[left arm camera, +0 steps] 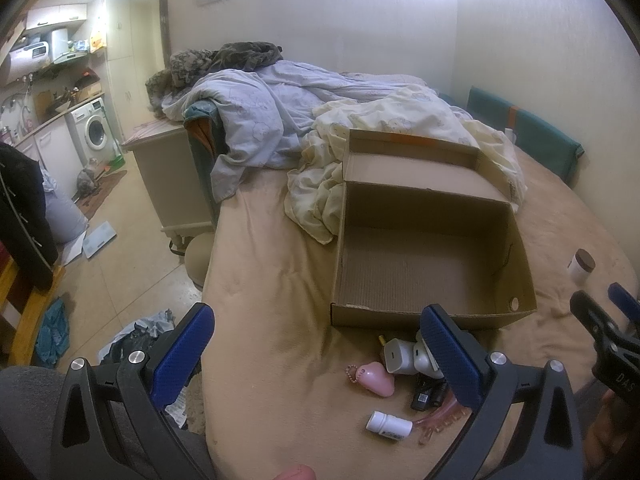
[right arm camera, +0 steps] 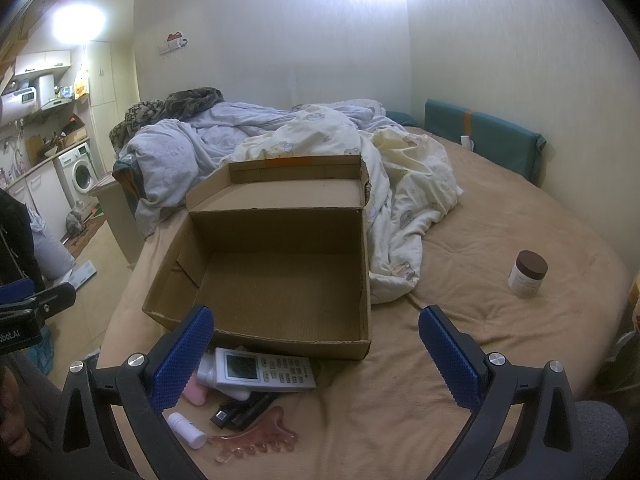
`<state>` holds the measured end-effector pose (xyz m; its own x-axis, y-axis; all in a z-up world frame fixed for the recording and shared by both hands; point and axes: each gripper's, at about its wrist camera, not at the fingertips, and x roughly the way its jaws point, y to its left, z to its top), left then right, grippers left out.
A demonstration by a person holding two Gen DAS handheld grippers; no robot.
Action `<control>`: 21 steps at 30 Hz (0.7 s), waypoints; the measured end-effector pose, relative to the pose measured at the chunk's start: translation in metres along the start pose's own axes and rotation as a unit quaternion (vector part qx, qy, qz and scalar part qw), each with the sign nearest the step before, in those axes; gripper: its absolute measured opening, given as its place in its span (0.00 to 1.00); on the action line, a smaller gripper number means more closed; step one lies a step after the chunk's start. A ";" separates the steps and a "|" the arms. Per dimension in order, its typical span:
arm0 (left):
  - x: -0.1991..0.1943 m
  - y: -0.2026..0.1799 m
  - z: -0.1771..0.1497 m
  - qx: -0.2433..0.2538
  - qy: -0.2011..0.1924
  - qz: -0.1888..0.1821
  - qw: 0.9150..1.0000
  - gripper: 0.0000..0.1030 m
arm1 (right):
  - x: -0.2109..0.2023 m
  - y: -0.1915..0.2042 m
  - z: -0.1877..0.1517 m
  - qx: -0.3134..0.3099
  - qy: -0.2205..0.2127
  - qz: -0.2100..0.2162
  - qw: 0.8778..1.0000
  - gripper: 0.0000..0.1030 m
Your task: Organize rigid objects
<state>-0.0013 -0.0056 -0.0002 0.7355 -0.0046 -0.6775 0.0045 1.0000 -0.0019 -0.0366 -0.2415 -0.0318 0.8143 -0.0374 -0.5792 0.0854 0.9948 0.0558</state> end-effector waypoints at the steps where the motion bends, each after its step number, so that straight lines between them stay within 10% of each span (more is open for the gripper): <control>1: 0.000 -0.001 0.000 0.000 0.000 0.000 1.000 1.00 | 0.000 0.000 0.000 0.000 -0.001 0.000 1.000 1.00; 21: 0.000 0.000 0.000 0.001 -0.001 0.001 1.000 1.00 | 0.001 0.001 0.000 -0.001 0.000 0.000 1.000 1.00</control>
<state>-0.0016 -0.0052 0.0001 0.7370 -0.0029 -0.6758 0.0044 1.0000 0.0005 -0.0361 -0.2405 -0.0322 0.8146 -0.0383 -0.5788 0.0855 0.9949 0.0544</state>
